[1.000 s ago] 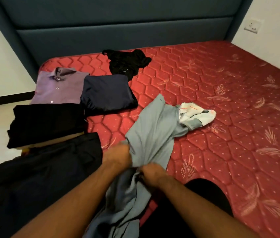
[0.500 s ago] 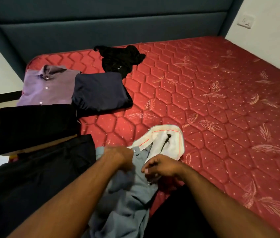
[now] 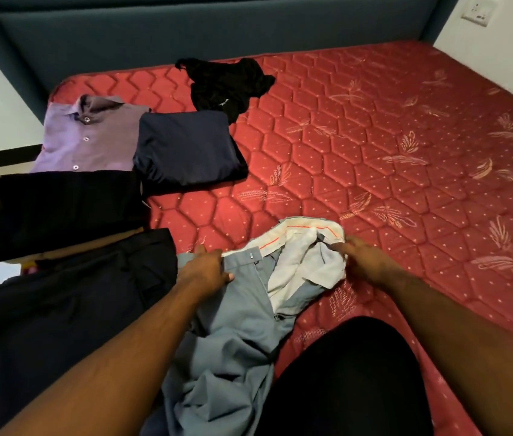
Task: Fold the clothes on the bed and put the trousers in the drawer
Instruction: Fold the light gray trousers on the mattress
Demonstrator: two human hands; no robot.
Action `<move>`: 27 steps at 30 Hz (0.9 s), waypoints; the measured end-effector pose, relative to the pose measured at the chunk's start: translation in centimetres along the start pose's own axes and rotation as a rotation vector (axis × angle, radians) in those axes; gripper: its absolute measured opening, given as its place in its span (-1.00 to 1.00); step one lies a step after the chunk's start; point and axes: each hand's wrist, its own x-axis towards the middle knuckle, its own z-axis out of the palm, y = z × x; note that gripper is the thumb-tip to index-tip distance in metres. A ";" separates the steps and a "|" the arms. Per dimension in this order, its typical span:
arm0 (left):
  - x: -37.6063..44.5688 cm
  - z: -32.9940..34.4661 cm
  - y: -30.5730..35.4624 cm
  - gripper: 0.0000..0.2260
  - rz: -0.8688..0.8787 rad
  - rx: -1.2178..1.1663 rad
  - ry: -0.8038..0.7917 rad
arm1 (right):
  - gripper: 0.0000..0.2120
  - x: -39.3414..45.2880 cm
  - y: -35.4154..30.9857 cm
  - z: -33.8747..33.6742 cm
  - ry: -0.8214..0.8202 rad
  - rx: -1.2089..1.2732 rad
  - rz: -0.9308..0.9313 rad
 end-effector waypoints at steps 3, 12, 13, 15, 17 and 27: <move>0.3 -0.9 -0.8 -0.58 -0.014 -0.004 -0.028 | -0.61 1.0 1.0 -0.1 0.125 -0.046 -0.056; -2.9 -4.0 -2.3 -0.69 0.032 -0.496 0.194 | -0.62 -0.3 -1.5 -0.9 0.117 0.258 0.083; -3.4 -4.3 -2.5 -0.67 0.063 -0.523 0.230 | -0.51 -0.5 -1.7 -0.8 0.157 0.333 0.088; -4.1 -5.0 -2.6 -0.60 0.120 -0.545 0.311 | -0.39 -0.4 -2.8 -0.8 0.162 0.462 0.047; -4.8 -5.7 -2.6 -0.55 0.193 -0.553 0.364 | -0.37 0.0 -4.1 -0.7 0.169 0.549 -0.031; -8.3 -7.9 -5.7 -0.74 0.153 -0.680 0.375 | -0.85 2.7 -11.0 -4.9 0.280 0.296 -0.351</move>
